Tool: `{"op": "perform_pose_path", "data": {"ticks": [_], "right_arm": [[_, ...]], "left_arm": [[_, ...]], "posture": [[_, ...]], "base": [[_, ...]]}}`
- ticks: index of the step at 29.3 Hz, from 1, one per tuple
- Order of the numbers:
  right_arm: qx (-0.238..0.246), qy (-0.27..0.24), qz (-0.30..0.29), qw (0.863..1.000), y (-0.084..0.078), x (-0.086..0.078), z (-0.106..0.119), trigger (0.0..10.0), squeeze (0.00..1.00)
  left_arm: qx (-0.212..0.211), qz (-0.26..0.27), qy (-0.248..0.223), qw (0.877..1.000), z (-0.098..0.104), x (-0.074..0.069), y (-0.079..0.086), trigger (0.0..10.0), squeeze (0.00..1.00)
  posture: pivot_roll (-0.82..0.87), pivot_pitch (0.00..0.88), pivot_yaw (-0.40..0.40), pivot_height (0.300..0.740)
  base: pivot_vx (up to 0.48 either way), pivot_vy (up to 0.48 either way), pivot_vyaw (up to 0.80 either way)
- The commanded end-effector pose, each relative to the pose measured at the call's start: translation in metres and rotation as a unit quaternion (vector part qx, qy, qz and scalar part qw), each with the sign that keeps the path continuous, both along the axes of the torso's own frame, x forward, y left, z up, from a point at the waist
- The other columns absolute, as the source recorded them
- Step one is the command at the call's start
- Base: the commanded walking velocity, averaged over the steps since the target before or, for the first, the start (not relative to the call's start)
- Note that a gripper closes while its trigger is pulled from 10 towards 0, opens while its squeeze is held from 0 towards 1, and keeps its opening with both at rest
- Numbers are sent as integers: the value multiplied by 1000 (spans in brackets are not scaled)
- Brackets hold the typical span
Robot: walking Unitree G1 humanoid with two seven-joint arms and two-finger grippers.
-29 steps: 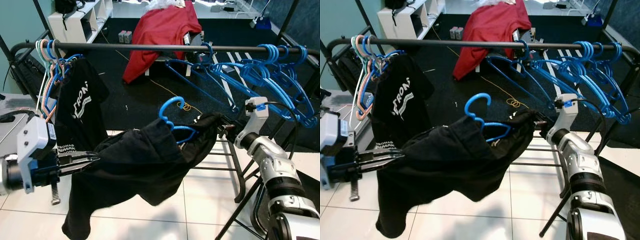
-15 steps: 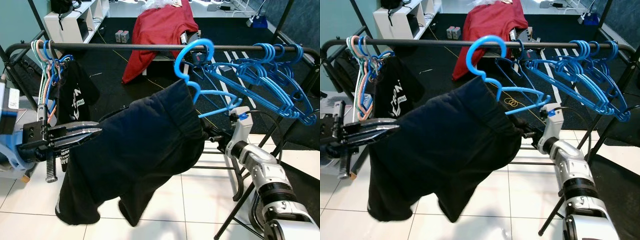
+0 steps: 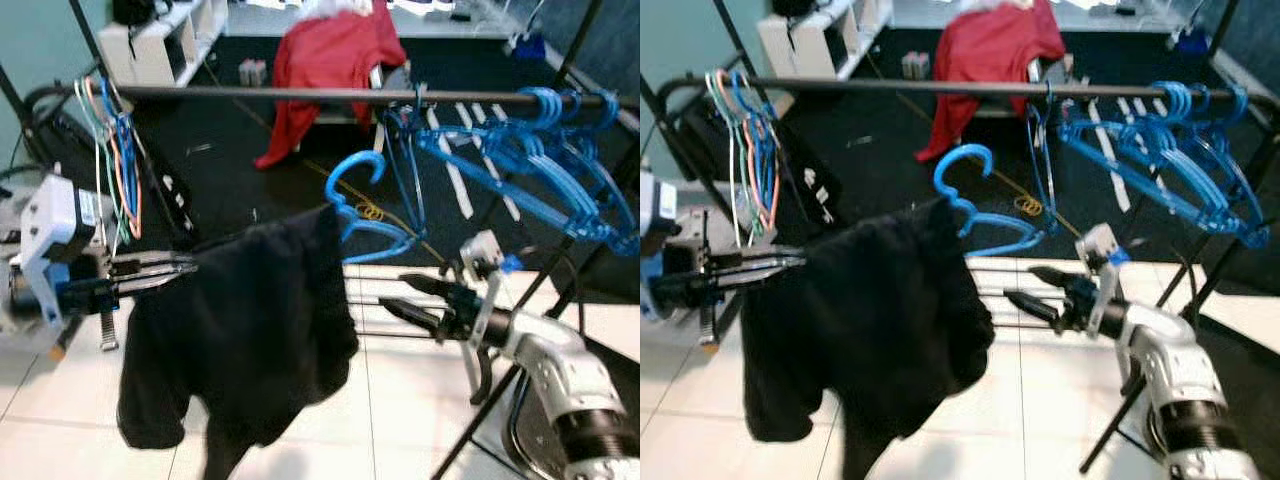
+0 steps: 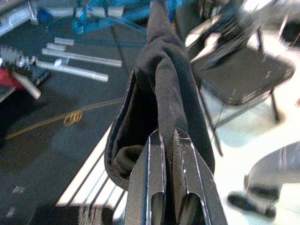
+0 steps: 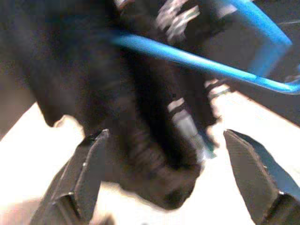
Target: Hang hanger
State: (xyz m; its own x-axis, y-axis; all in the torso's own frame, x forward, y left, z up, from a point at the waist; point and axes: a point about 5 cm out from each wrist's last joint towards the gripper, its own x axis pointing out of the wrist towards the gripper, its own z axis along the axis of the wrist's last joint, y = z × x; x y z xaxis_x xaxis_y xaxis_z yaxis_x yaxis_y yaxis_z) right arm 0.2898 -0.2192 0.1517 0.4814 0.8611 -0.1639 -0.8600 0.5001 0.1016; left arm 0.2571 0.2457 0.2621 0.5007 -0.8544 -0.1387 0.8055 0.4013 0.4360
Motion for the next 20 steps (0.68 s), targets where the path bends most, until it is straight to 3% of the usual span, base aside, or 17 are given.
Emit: {"op": "perform_pose_path", "data": {"ticks": [1,4,5,8,9,10,12,17,20], "right_arm": [[-17,-8,94,995,11,-18,18,10000,1000],[-14,-25,122,992,16,-23,33,10000,1000],[-9,-53,144,988,23,-26,51,10000,792],[-7,-71,157,985,27,-29,62,10000,792],[3,-101,156,983,31,-27,76,10000,0],[3,-101,156,983,31,-27,76,10000,0],[-7,-175,106,979,35,-10,98,10000,0],[-32,-201,75,976,36,-1,103,10000,0],[-71,-208,68,973,36,0,104,10000,0]], "left_arm": [[44,-14,-23,999,12,2,1,10000,0],[51,-24,-28,998,17,3,-1,10000,0],[58,-36,-31,997,22,4,-4,10000,0],[62,-44,-34,997,24,4,-5,10000,0],[66,-57,-34,996,26,4,-8,10000,0],[66,-57,-34,996,26,4,-8,10000,0],[79,-91,-31,992,28,2,-16,10000,0],[87,-113,-29,989,27,1,-21,10000,0],[96,-131,-23,986,24,0,-25,10000,0]], "posture": [[-81,110,23,740],[-85,110,24,740],[-85,110,24,740],[-85,110,24,740],[-85,110,24,740],[-85,110,24,740],[-85,109,27,740],[-83,112,23,740],[-80,115,21,740]], "base": [[0,0,0],[0,0,0],[0,0,0],[0,0,0],[0,0,0],[0,0,0],[0,0,0],[0,0,0],[0,0,0]]}}
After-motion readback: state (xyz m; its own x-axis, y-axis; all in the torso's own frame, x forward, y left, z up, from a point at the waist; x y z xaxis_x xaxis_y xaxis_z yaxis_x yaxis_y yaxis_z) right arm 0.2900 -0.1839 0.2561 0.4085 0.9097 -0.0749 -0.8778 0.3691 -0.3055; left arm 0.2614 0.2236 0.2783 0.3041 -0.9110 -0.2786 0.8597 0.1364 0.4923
